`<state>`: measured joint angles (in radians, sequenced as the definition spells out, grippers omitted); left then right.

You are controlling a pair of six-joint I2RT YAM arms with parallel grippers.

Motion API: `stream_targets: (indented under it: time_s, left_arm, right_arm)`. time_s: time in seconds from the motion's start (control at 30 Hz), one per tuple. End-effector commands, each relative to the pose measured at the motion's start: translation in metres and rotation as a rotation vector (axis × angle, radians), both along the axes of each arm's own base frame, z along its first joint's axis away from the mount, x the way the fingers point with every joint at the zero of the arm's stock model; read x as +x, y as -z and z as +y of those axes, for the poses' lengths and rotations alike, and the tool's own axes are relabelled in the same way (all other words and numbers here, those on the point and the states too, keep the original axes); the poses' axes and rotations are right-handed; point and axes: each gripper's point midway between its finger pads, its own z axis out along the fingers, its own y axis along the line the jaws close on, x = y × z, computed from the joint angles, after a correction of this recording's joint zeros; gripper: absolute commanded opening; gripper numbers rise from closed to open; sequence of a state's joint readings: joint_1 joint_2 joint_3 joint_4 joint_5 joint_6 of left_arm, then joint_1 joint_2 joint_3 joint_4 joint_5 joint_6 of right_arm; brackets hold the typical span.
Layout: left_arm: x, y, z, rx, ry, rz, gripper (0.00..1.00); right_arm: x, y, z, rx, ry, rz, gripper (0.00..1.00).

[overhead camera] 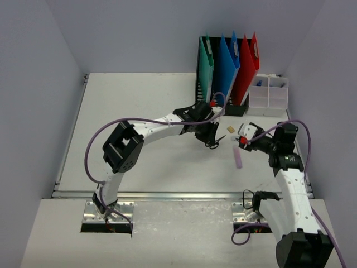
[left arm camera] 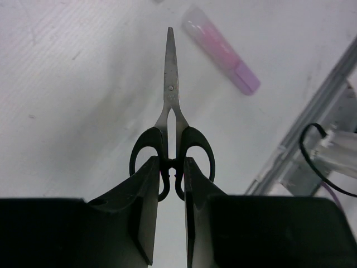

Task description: Organize the desk

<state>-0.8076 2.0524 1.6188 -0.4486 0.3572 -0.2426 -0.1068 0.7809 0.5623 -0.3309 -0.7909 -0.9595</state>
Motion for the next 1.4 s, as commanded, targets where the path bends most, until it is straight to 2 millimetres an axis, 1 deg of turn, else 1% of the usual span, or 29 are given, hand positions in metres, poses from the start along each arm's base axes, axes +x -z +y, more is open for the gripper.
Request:
stream_targets:
  time_s: [0.0,0.07,0.2,0.3,0.4,0.57,0.7,0.83,0.97,1.03,1.07,1.1,1.13,1.17,1.2,1.27,1.33,1.37]
  left_arm:
    - [-0.020,-0.043,-0.003,-0.126,0.022,0.158,0.00]
    - [-0.021,-0.044,0.000,-0.128,0.013,0.192,0.00]
    - [-0.021,-0.043,0.001,-0.132,-0.006,0.218,0.00]
    - [-0.022,-0.043,0.001,-0.142,-0.011,0.246,0.00]
    - [-0.023,-0.044,0.000,-0.149,-0.011,0.260,0.00]
    - [-0.023,-0.045,0.000,-0.159,-0.009,0.271,0.00]
    - [-0.024,-0.044,-0.001,-0.159,-0.010,0.282,0.00]
    - [-0.024,-0.042,0.000,-0.157,-0.014,0.290,0.00]
    - [-0.023,-0.045,0.001,-0.162,-0.023,0.290,0.00]
    - [-0.019,-0.045,0.005,-0.161,-0.037,0.282,0.18]
    - [-0.016,-0.045,0.008,-0.158,-0.048,0.274,0.27]
    - [-0.013,-0.045,0.011,-0.156,-0.059,0.272,0.59]
    - [-0.009,-0.046,0.016,-0.155,-0.075,0.268,0.88]
    - [0.000,-0.049,0.026,-0.160,-0.101,0.261,0.96]
    - [0.009,-0.053,0.037,-0.168,-0.129,0.255,0.99]
    - [0.029,-0.066,0.062,-0.206,-0.180,0.248,1.00]
    - [0.042,-0.081,0.081,-0.245,-0.217,0.243,1.00]
    - [0.051,-0.095,0.097,-0.277,-0.245,0.207,1.00]
  right_arm:
    - [-0.025,-0.001,0.040,-0.115,-0.333,-0.147,0.52]
    - [-0.031,0.005,0.051,-0.141,-0.372,-0.115,0.51]
    - [-0.041,0.011,0.073,-0.156,-0.440,-0.075,0.51]
    - [-0.043,0.021,0.078,-0.169,-0.445,-0.012,0.51]
    - [-0.045,0.027,0.086,-0.186,-0.468,0.010,0.49]
    - [-0.041,0.033,0.094,-0.225,-0.485,0.016,0.47]
    - [-0.030,0.037,0.098,-0.282,-0.472,0.015,0.44]
    - [-0.026,0.049,0.097,-0.374,-0.479,0.008,0.36]
    - [-0.021,0.054,0.089,-0.428,-0.449,0.003,0.04]
    - [-0.020,0.051,0.088,-0.427,-0.437,-0.011,0.00]
    - [-0.021,0.050,0.088,-0.424,-0.436,-0.013,0.00]
    - [-0.023,0.048,0.088,-0.418,-0.434,-0.012,0.00]
    - [-0.024,0.046,0.088,-0.409,-0.428,-0.011,0.00]
    - [-0.027,0.041,0.087,-0.396,-0.419,-0.012,0.00]
    - [-0.029,0.037,0.087,-0.381,-0.409,-0.012,0.00]
    - [-0.032,0.033,0.086,-0.335,-0.368,0.018,0.00]
    - [-0.033,0.027,0.083,-0.296,-0.320,0.028,0.00]
    - [-0.030,0.023,0.079,-0.230,-0.238,0.062,0.00]
